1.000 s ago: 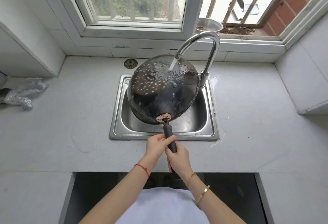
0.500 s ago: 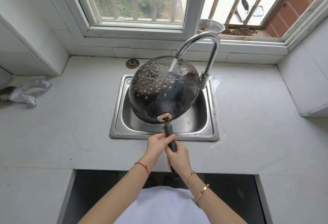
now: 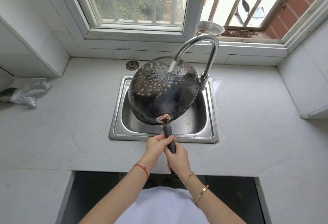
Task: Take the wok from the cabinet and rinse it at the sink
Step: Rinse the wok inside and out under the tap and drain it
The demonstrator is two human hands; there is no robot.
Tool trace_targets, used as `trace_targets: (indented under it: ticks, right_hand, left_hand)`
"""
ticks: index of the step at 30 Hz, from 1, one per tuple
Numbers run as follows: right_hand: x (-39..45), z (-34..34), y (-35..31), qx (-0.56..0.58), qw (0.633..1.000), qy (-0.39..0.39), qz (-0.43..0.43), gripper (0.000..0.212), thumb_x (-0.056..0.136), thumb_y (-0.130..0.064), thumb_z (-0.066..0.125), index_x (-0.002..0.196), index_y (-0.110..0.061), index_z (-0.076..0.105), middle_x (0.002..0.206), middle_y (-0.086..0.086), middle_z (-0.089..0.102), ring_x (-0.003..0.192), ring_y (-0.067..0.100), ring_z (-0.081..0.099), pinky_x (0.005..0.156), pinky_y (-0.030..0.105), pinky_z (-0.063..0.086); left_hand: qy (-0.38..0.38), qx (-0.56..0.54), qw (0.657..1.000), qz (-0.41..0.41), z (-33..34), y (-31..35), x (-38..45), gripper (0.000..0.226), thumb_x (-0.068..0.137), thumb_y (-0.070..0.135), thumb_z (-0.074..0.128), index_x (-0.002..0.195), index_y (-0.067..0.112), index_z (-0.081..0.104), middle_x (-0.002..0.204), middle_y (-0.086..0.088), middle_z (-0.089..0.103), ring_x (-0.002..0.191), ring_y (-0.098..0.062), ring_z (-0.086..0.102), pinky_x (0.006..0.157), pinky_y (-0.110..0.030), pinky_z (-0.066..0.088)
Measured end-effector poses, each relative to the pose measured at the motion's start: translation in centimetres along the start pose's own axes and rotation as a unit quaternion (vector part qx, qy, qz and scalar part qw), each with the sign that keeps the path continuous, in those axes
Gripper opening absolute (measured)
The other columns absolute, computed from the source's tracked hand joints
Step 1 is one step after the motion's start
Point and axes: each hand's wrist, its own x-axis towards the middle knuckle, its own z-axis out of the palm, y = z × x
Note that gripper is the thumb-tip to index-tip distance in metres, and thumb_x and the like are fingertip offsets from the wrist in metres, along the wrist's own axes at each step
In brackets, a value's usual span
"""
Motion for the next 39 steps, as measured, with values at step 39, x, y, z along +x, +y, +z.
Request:
trace_targets:
  ticks: [39]
  right_hand:
    - [-1.3, 1.1, -0.5, 0.013, 1.0, 0.013, -0.018, 0.008, 0.096, -0.026, 0.059, 0.088, -0.025, 0.06, 0.071, 0.018, 0.064, 0.047, 0.021, 0.06, 0.045, 0.041, 0.055]
  left_hand:
    - [-0.036, -0.04, 0.999, -0.002, -1.4, -0.1, -1.0, 0.012, 0.086, 0.019, 0.072, 0.098, 0.019, 0.073, 0.106, -0.005, 0.075, 0.106, -0.02, 0.068, 0.1, -0.039, 0.051]
